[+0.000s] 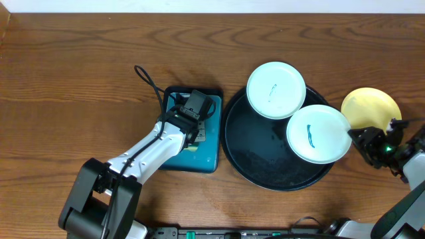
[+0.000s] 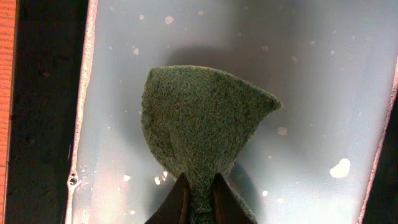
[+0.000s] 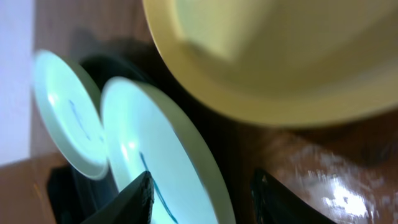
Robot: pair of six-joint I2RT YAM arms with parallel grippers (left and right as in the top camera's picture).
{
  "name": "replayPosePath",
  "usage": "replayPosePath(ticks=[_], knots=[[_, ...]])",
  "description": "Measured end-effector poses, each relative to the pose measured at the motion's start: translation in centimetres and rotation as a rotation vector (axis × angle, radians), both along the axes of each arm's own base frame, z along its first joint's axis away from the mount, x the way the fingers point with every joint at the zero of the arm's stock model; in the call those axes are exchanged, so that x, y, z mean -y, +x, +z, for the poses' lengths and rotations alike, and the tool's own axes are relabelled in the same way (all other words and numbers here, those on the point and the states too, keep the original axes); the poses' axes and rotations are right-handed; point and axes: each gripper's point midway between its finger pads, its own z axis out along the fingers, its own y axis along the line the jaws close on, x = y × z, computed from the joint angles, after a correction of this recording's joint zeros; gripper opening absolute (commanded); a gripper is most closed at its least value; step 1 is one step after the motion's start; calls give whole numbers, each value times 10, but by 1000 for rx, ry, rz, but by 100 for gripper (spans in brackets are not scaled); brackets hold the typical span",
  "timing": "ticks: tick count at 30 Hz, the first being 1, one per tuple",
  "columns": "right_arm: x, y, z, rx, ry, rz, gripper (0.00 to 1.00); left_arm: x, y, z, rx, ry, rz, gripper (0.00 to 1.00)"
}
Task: Clean dirty plates on tray and stack at the side
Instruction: 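Move the right gripper back to grip the white plate's edge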
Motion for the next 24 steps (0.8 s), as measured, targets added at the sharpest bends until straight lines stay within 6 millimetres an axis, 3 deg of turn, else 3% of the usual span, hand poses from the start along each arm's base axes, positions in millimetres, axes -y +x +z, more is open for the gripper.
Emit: replayPosePath(ticks=[4, 7, 11, 20, 24], knots=[[-7, -5, -6, -38, -34, 47, 40, 0, 0, 0, 0, 0, 0, 8], [-9, -6, -9, -50, -60, 72, 24, 0, 0, 0, 0, 0, 0, 8], [-13, -9, -15, -92, -101, 101, 15, 0, 0, 0, 0, 0, 0, 8], [-18, -14, -23, -151, -164, 142, 1, 0, 0, 0, 0, 0, 0, 8], [-18, -14, -24, -153, -168, 143, 1, 0, 0, 0, 0, 0, 0, 8]])
